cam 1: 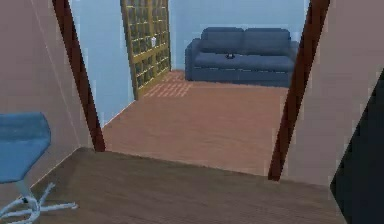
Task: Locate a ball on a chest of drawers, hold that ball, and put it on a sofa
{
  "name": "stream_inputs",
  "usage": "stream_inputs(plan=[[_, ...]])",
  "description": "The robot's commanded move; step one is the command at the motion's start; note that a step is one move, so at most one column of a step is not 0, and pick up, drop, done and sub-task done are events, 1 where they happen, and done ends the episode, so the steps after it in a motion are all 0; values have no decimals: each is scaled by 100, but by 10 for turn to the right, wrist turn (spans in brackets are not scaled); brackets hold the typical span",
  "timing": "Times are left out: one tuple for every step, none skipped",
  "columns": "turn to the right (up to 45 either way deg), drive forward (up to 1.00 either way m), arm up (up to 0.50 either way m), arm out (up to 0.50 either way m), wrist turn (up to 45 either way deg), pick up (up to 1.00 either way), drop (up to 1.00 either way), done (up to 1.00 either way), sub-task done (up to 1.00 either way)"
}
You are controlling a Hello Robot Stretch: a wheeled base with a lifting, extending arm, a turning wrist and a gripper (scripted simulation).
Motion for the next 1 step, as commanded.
stream_inputs(plan=[[0, 100, 0, 0, 0, 0, 0, 0, 0]])
